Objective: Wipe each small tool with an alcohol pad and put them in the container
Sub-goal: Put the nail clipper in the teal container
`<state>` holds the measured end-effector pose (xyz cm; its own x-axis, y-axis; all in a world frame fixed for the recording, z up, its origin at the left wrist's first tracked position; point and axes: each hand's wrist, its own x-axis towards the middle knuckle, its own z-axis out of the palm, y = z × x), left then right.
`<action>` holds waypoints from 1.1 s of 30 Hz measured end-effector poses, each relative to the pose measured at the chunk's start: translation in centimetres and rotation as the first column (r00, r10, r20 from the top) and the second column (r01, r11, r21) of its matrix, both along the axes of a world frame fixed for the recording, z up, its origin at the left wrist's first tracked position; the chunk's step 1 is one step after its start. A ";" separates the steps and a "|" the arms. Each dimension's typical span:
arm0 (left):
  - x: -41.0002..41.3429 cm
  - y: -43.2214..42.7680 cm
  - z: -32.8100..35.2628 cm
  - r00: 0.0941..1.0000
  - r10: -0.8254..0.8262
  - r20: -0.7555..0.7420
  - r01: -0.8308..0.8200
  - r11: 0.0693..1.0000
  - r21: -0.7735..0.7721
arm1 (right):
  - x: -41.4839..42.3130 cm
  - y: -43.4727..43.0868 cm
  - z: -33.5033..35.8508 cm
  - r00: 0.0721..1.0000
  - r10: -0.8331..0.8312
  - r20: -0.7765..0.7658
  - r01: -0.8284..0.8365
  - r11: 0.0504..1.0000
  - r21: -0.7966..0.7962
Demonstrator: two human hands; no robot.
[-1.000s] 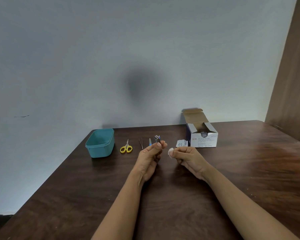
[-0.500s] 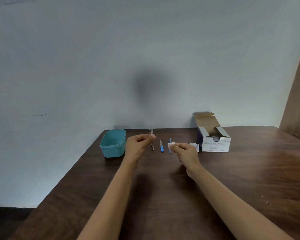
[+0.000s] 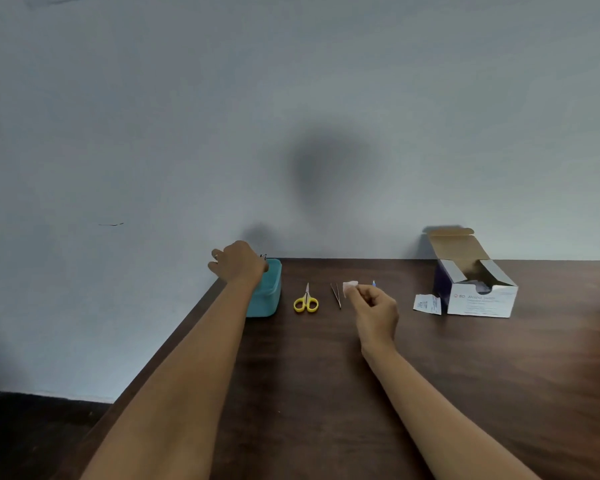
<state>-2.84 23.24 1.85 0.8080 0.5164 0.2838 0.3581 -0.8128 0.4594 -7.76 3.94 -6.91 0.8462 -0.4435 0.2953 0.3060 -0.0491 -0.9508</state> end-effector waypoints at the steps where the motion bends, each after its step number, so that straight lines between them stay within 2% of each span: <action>1: 0.5 0.1 -0.2 0.999 0.007 -0.040 -0.006 1.000 0.015 | 0.2 -0.1 -0.1 1.000 0.008 -0.016 -0.007 1.000 0.029; 3: 1.5 0.2 -0.4 0.990 0.015 -0.142 -0.009 0.999 0.043 | 0.4 -0.1 -0.3 0.999 0.024 -0.035 -0.023 0.998 0.051; 6: 2.6 -0.2 -0.5 0.952 0.026 -0.306 -0.001 0.997 0.081 | 0.2 0.1 0.0 0.997 0.054 -0.046 -0.055 0.998 -0.020; 8: 3.2 -0.6 -0.7 0.930 0.048 -0.364 -0.008 0.994 0.110 | 0.1 0.2 0.0 0.995 0.073 -0.063 -0.076 0.995 -0.057; 18: 5.5 -0.6 -3.2 0.909 0.119 -0.400 -0.026 0.972 0.232 | 0.3 0.3 0.0 0.994 0.076 -0.077 -0.080 0.995 -0.056; 22: 5.8 -0.4 -3.5 0.917 0.097 -0.386 -0.015 0.977 0.211 | 0.4 0.1 0.0 0.993 0.078 -0.086 -0.077 0.997 0.007; 26: 5.4 -0.4 -3.0 0.933 0.073 -0.353 -0.016 0.987 0.161 | 0.7 -0.2 -0.2 0.996 0.037 -0.087 -0.024 0.989 0.143; 30: 4.6 -1.2 -0.9 0.973 0.063 -0.220 -0.018 0.979 0.201 | 0.5 -0.3 0.0 0.996 0.012 -0.090 0.010 0.969 0.245; 33: 3.2 -3.4 1.3 0.996 -0.050 -0.067 0.064 0.971 0.232 | 0.2 -0.7 0.4 0.998 0.015 -0.066 0.011 0.924 0.383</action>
<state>0.40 19.82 3.11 0.8536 0.3940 0.3408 0.3295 -0.9150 0.2328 -7.60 3.26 -6.50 0.8591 -0.5097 0.0467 0.2414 0.3231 -0.9150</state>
